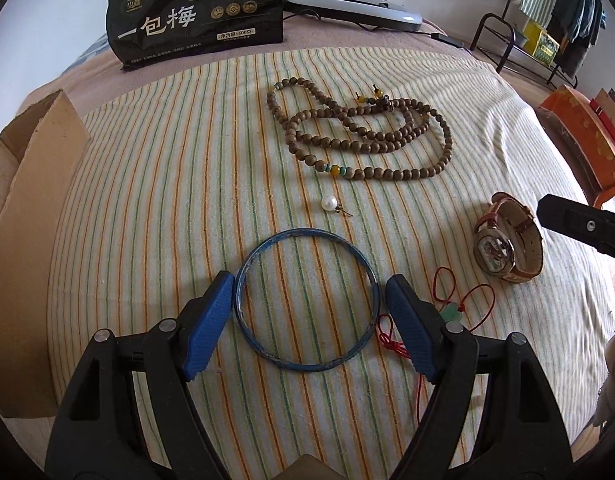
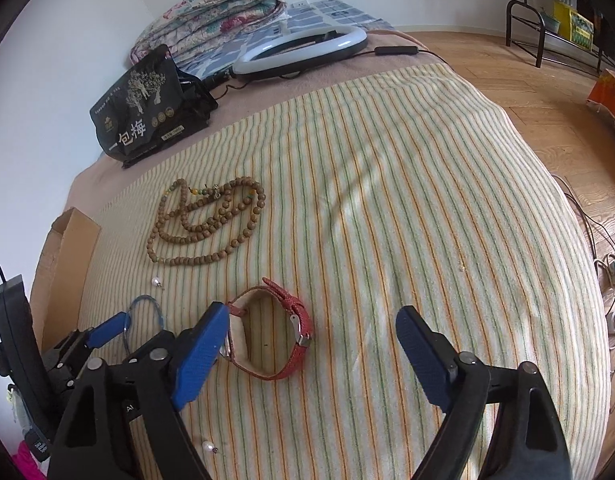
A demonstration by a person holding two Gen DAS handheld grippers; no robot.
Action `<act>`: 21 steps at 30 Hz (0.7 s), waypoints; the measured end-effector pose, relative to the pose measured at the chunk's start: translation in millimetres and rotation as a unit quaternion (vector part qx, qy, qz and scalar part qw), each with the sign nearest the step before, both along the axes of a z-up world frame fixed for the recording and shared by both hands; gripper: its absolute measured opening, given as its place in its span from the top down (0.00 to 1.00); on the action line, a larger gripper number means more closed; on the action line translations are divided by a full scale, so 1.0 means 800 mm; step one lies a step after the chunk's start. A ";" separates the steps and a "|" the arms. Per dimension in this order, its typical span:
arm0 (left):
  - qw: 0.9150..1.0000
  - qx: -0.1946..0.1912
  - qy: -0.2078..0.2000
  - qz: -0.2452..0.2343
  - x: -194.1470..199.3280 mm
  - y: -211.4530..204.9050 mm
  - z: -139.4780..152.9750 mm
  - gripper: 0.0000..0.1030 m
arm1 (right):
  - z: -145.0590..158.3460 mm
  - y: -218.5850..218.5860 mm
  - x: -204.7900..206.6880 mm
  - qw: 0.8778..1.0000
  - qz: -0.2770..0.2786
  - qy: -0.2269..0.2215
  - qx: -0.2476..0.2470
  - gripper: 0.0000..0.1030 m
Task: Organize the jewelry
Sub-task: 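Move the left gripper to the blue bangle and the right to the red-strap watch, then close the left gripper on the blue bangle while the right grips the watch strap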
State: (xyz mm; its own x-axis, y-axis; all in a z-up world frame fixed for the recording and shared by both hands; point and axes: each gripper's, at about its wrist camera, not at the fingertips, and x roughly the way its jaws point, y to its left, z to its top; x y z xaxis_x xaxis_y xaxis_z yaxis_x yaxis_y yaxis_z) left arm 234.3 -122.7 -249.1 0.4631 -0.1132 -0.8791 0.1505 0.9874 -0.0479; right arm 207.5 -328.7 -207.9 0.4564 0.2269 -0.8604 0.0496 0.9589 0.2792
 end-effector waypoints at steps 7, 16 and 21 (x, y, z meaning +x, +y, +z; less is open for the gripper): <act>1.000 0.000 -0.004 -0.003 -0.001 0.003 0.000 0.26 | -0.020 0.012 0.005 0.999 0.016 0.023 -0.030 0.40; 1.000 -0.003 -0.007 -0.007 -0.002 0.007 0.003 0.28 | -0.020 0.018 0.006 0.998 0.026 0.021 -0.046 0.80; 1.000 -0.011 -0.010 0.006 -0.002 0.017 0.009 0.29 | -0.011 0.022 0.004 0.999 0.028 0.012 -0.037 0.92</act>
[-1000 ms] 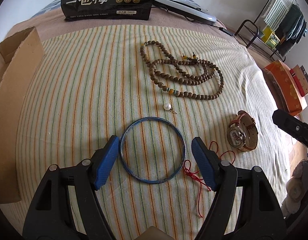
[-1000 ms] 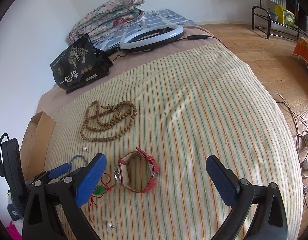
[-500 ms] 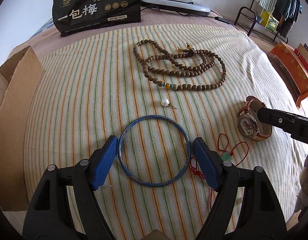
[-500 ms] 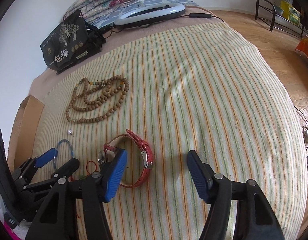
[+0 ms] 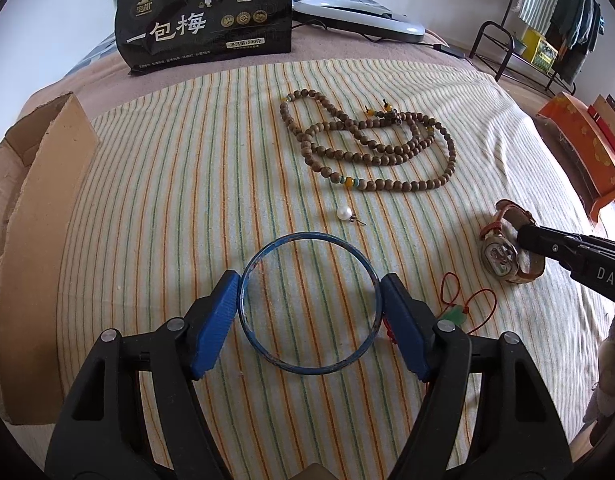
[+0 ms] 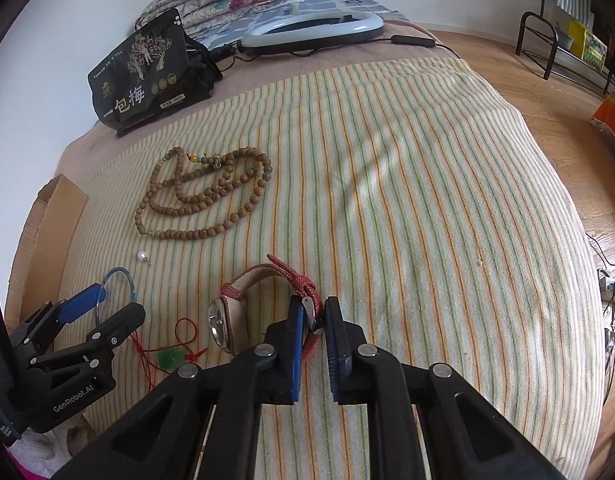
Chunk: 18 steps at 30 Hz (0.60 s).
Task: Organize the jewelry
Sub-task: 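Close the left gripper on the blue bangle while the right grips the watch strap, then carry the bangle and watch with both grippers over the cardboard box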
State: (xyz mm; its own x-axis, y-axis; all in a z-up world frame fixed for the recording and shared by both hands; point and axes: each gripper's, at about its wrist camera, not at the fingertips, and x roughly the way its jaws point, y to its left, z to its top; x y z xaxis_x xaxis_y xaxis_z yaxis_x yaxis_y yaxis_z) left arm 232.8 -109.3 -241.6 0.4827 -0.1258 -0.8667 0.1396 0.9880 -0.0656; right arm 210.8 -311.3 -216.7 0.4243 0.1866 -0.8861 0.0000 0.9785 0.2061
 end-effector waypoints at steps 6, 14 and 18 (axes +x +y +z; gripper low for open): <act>1.000 -0.007 -0.017 0.011 -0.002 0.016 0.018 0.29 | 0.021 -0.003 -0.005 1.000 -0.012 -0.024 0.010 0.92; 0.998 -0.017 -0.052 0.024 -0.011 0.044 0.054 0.29 | 0.061 -0.006 -0.018 0.997 -0.024 -0.063 0.023 0.92; 0.996 -0.030 -0.072 0.033 -0.015 0.064 0.077 0.29 | 0.081 0.001 -0.025 0.996 -0.021 -0.082 0.027 0.92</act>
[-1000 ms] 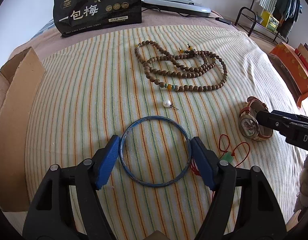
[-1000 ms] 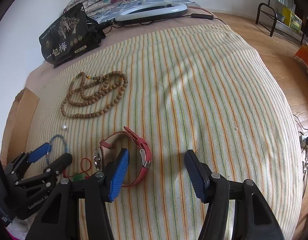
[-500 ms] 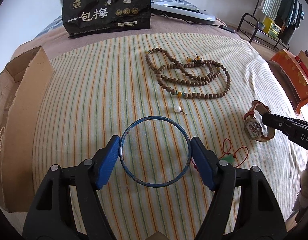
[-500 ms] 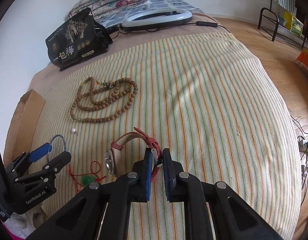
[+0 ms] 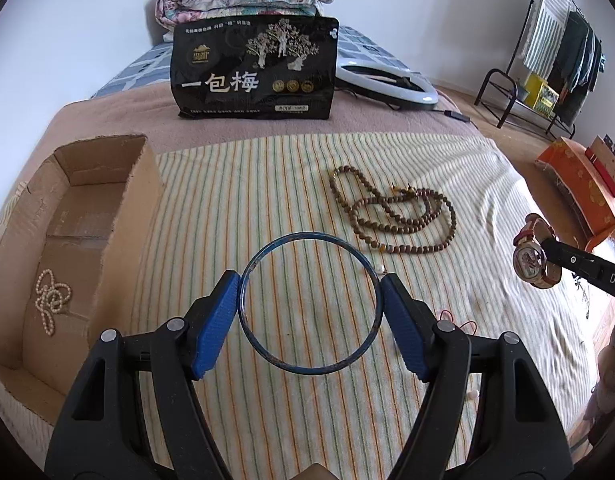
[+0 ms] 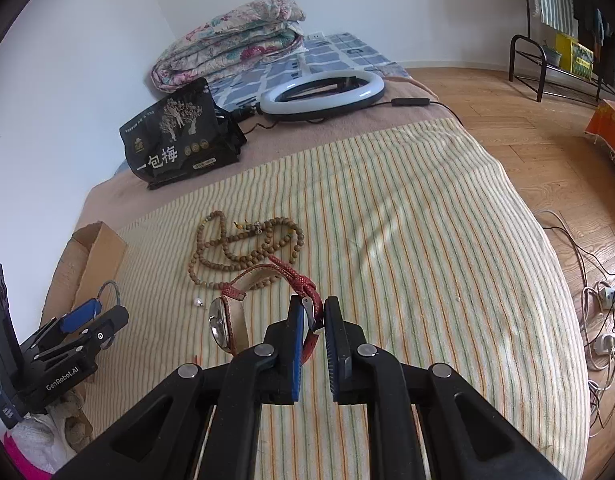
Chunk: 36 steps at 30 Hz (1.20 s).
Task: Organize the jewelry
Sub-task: 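Carry the bangle and watch with both grippers over the cardboard box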
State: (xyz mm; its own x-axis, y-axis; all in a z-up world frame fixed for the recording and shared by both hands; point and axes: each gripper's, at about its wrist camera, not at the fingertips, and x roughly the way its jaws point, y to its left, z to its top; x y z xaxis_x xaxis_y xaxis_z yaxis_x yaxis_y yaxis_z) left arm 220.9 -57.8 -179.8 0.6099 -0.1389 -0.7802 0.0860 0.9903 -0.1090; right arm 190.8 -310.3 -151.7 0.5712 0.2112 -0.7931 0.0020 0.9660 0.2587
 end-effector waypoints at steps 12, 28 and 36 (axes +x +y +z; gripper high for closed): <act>0.999 -0.006 -0.043 0.023 -0.016 0.067 0.052 0.29 | 0.050 0.062 -0.024 0.998 0.050 -0.046 0.011 0.92; 0.994 0.002 -0.073 0.078 -0.002 0.188 0.091 0.29 | 0.073 0.172 -0.032 0.989 0.123 -0.072 0.028 0.92; 0.991 -0.001 -0.073 0.114 0.009 0.250 0.084 0.29 | 0.068 0.231 -0.033 0.984 0.164 -0.070 0.028 0.92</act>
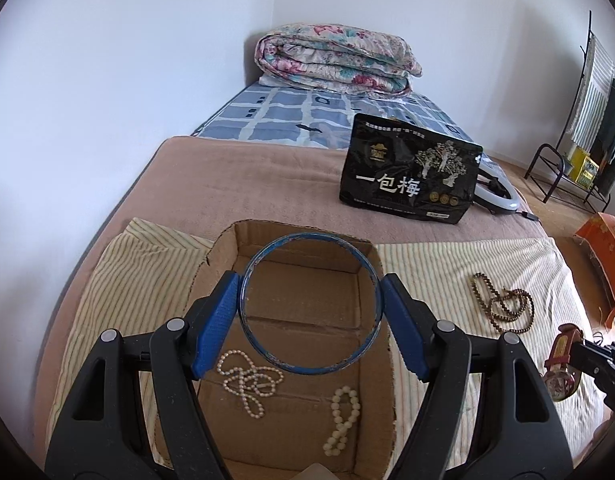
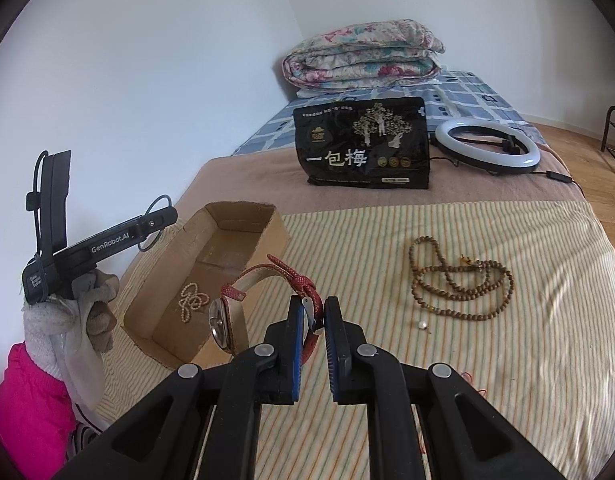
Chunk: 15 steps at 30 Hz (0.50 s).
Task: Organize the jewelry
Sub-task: 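Carry the bangle and watch with both grippers over the cardboard box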
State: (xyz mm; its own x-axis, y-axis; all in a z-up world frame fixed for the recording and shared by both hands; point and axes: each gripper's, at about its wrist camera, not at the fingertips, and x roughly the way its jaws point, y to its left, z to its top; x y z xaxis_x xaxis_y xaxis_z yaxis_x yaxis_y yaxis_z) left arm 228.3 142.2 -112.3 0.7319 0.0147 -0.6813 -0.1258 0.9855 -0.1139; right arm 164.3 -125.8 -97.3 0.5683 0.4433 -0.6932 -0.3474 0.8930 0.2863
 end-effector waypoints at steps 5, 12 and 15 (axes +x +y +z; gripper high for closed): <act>1.000 -0.009 0.010 0.012 0.004 0.026 -0.012 0.29 | -0.003 0.040 -0.001 1.000 0.027 -0.002 -0.001 0.92; 1.000 -0.019 0.021 0.013 0.010 0.037 -0.026 0.29 | -0.016 0.100 -0.004 0.997 0.068 -0.004 -0.020 0.92; 0.999 -0.018 0.027 0.011 0.014 0.035 -0.031 0.29 | -0.025 0.121 -0.006 0.996 0.083 0.001 -0.025 0.92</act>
State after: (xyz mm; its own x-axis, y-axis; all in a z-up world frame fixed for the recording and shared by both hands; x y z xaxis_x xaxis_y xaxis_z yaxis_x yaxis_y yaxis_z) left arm 239.1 170.0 -136.9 0.6943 0.0058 -0.7196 -0.1547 0.9778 -0.1414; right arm 159.4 -29.3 -117.2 0.4883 0.4963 -0.7178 -0.4914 0.8361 0.2438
